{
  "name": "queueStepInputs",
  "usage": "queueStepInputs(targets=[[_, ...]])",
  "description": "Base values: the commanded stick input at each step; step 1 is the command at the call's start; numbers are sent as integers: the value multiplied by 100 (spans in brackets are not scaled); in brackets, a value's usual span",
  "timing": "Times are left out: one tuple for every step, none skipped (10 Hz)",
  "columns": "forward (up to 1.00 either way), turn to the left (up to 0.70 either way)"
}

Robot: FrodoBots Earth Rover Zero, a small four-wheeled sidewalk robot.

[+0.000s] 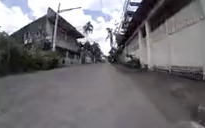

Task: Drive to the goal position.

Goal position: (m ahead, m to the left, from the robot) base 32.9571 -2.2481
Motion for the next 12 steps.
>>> queueStepInputs(targets=[[100, 0], [100, 0], [100, 0], [100, -3], [100, -11], [100, -21], [100, -30], [100, -39], [100, -16], [100, -2], [100, 0], [100, 0]])
